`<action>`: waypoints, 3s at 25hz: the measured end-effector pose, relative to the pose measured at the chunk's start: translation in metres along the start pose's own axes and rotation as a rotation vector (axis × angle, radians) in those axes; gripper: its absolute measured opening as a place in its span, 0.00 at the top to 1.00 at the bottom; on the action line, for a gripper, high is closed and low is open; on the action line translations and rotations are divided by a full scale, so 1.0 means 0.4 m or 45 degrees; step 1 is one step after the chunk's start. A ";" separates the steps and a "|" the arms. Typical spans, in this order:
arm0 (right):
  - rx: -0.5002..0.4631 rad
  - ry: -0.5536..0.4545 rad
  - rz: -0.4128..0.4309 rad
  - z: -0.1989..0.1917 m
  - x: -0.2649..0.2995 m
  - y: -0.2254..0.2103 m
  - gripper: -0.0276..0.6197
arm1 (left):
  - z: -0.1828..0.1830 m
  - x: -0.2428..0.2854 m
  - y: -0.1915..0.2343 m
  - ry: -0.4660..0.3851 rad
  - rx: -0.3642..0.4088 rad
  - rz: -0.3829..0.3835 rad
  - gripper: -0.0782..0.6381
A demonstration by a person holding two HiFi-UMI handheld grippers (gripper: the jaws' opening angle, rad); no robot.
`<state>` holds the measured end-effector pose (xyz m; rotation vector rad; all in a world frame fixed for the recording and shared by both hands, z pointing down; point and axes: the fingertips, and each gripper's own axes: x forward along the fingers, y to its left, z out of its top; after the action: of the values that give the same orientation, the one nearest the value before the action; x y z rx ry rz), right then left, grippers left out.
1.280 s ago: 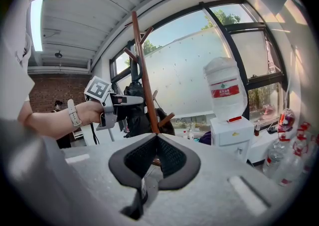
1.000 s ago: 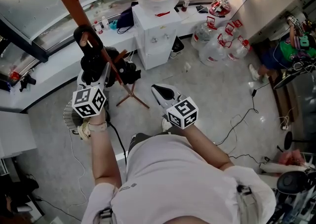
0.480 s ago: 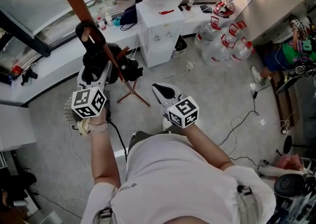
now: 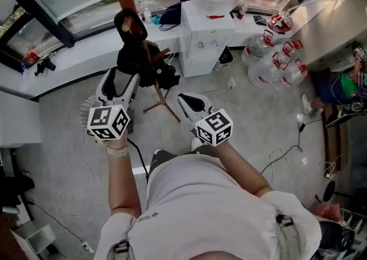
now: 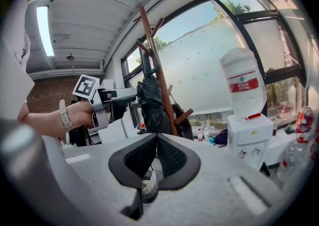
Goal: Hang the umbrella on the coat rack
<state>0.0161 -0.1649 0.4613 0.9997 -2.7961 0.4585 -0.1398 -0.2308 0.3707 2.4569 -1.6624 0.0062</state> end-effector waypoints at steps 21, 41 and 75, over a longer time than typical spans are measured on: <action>-0.135 0.064 0.514 0.028 0.161 0.213 0.95 | -0.182 -0.304 0.065 0.105 -0.119 0.346 0.43; -0.203 0.099 0.823 -0.012 0.173 0.386 0.95 | -0.272 -0.524 0.053 0.073 -0.214 0.549 0.43; -0.202 0.122 0.643 -0.078 0.120 0.302 0.95 | -0.323 -0.457 0.002 0.106 -0.229 0.384 0.43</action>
<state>-0.0970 -0.0945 0.4730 0.2245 -2.9200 0.3159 -0.1972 -0.0440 0.4797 2.0311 -1.8894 -0.0017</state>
